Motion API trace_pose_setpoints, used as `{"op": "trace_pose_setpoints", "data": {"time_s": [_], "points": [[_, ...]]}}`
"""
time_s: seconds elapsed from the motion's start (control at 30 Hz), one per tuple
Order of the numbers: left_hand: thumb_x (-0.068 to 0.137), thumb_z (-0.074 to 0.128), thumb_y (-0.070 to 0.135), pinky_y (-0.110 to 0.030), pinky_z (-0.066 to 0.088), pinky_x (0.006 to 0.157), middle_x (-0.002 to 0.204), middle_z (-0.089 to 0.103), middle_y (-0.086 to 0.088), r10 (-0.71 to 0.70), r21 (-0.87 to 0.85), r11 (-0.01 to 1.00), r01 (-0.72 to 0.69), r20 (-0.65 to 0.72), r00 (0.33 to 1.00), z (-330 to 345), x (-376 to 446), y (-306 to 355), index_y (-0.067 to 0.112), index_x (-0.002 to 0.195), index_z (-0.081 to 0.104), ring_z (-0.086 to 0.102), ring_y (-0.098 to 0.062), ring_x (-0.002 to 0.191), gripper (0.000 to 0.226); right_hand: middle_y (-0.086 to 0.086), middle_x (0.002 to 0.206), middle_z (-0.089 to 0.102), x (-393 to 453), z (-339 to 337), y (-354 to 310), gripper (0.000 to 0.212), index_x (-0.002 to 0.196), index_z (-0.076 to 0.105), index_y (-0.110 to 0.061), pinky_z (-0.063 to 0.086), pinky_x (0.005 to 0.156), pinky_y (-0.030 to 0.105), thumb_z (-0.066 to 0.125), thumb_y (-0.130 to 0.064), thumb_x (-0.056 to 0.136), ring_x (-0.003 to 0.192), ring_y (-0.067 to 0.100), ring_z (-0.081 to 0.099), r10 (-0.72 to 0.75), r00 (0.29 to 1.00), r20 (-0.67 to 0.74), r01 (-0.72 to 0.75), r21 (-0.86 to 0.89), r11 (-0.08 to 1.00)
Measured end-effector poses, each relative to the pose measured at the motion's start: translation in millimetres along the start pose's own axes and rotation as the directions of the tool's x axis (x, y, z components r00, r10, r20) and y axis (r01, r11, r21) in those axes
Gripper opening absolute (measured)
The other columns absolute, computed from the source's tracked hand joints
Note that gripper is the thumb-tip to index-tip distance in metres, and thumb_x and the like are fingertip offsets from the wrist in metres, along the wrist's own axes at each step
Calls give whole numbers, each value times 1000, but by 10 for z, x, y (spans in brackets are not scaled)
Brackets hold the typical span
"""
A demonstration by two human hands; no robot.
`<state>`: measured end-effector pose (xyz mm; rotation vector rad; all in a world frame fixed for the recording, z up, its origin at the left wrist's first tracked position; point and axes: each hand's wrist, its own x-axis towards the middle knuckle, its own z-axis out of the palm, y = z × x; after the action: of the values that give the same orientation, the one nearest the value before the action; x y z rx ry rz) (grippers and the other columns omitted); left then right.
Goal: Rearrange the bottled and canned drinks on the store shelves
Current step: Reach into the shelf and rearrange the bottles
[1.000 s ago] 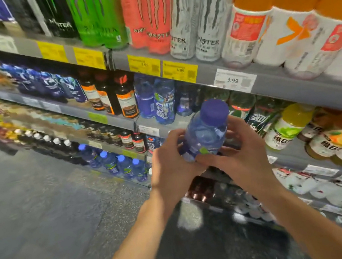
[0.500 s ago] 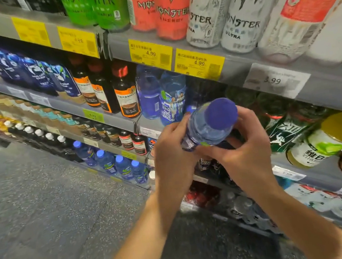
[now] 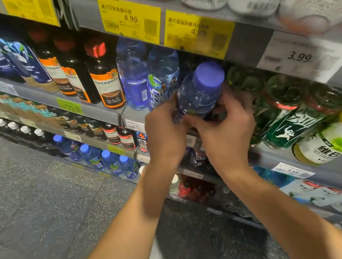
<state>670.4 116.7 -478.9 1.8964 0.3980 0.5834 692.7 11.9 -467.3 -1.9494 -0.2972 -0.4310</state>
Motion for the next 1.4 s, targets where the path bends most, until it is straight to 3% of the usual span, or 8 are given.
{"op": "trace_pose_setpoints", "data": {"time_s": [0.2,0.33,0.5,0.7,0.87,0.97,1.1,1.4], "points": [[70,56,12,-40,55,69,91,76,-6,-2,139,990,-6,52,999,79,88,-54,12,103,72,72,-26,87,37,1,118,51,40,45,19,77,140,56,-20,53,87,39,87,-24,69,99,30,65,46,997,68,-39,-100,994],[76,65,8,-17,44,57,77,68,2,1,168,986,-13,70,998,99,132,-66,17,90,67,64,-23,71,17,-16,103,43,39,51,35,66,141,55,-18,48,92,29,80,-19,80,102,30,64,13,995,102,-5,-74,997],[88,62,6,-27,34,60,94,73,-19,14,346,937,-39,75,997,166,219,-40,5,98,66,67,-37,84,11,6,122,48,38,79,25,69,148,45,-21,51,93,38,73,-32,86,109,29,61,78,984,160,-54,-149,987],[97,54,10,-33,39,66,104,71,-18,-96,517,855,28,104,990,259,244,-38,3,120,53,67,-40,98,25,7,139,38,75,15,-5,72,156,29,-18,52,85,44,62,-37,94,118,35,58,159,954,254,-61,-354,933],[96,55,19,-39,40,70,102,67,-21,-205,431,891,142,104,973,236,146,1,14,122,59,60,-47,96,27,6,147,35,85,-50,-47,74,158,24,-18,50,93,46,58,-41,96,126,35,52,219,924,314,-87,-386,919],[94,59,24,-41,44,68,96,70,-17,-197,403,904,139,106,975,222,75,-33,11,109,60,61,-45,91,20,8,147,43,48,-114,-55,65,155,32,-20,51,92,48,54,-42,98,123,35,55,235,906,351,-104,-355,929],[93,58,30,-40,46,72,101,68,-11,-188,498,860,113,103,977,187,-136,99,14,100,59,63,-39,95,17,4,117,67,-83,-323,-26,39,125,62,-24,55,83,48,48,-43,94,100,31,67,211,916,341,-112,-288,951],[100,50,42,-39,44,78,116,65,-4,-85,666,724,-177,342,936,114,-773,708,22,107,66,60,-33,111,26,3,120,68,-485,-1259,0,37,132,63,-16,53,89,42,58,-34,100,109,23,62,207,955,212,-107,-405,908]]}}
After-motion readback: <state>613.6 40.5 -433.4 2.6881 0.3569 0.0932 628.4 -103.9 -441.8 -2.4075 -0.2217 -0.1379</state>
